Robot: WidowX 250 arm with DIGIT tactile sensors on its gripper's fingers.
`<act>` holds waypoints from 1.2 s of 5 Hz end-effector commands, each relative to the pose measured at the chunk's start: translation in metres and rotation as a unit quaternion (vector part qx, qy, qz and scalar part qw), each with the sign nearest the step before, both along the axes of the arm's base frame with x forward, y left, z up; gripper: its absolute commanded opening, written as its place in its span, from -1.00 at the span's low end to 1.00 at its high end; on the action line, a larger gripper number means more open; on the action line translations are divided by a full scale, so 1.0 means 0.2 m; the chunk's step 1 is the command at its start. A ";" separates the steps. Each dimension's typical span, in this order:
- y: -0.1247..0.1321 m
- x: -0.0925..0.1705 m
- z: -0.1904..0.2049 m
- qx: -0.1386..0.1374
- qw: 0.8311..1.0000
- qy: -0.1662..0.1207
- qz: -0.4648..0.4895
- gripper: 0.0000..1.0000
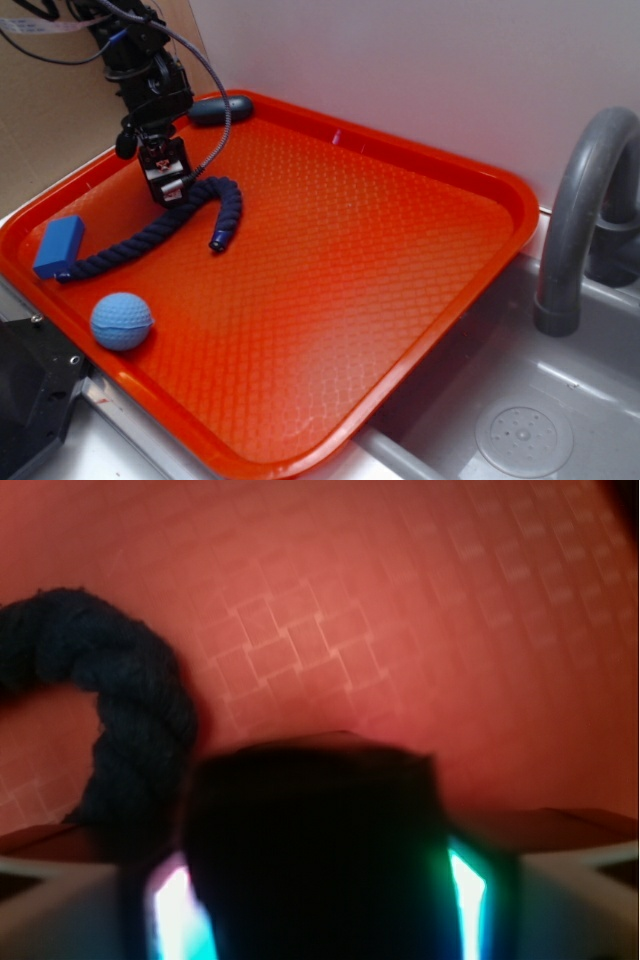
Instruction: Grab the black box.
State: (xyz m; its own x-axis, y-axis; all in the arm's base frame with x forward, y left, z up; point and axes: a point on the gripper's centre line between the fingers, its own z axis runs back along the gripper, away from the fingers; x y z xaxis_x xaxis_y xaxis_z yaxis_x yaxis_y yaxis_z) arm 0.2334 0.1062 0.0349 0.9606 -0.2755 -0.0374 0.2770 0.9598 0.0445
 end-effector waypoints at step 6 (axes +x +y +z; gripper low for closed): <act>-0.49 -0.09 1.21 -0.046 0.964 -0.095 0.245 -1.00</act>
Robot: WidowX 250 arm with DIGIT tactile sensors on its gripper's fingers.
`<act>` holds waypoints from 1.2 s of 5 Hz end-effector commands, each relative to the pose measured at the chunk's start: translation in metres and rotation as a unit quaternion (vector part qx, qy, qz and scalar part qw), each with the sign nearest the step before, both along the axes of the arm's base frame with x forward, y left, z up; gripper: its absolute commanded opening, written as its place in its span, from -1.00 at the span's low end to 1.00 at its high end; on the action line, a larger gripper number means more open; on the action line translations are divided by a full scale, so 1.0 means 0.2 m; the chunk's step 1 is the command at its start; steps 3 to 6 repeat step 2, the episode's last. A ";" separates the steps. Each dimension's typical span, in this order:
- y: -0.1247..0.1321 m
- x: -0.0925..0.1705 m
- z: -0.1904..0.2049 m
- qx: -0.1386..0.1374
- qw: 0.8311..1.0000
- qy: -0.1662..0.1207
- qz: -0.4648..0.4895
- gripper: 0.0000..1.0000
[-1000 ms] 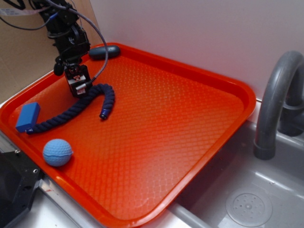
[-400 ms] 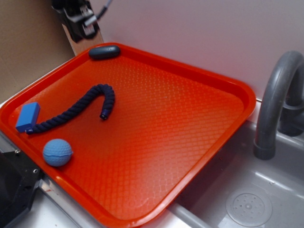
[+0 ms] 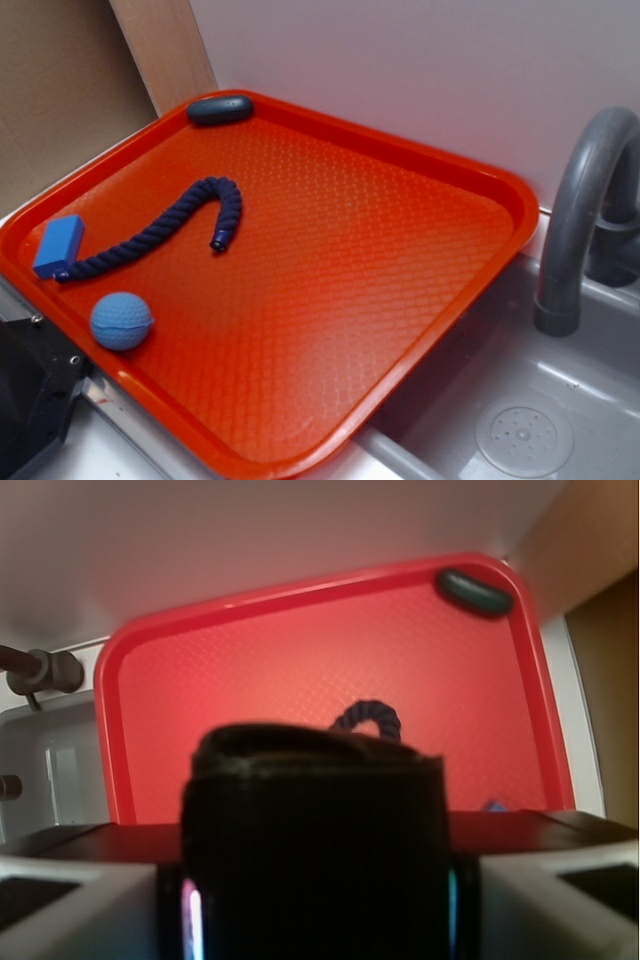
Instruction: Grab the black box.
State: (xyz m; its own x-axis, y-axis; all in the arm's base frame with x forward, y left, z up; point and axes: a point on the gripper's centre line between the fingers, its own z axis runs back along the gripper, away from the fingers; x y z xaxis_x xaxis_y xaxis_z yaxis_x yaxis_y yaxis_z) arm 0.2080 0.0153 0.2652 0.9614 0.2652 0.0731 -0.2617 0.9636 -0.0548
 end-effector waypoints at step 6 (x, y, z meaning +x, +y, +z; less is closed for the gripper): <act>-0.05 0.05 0.00 0.018 0.998 -0.042 -0.031 -1.00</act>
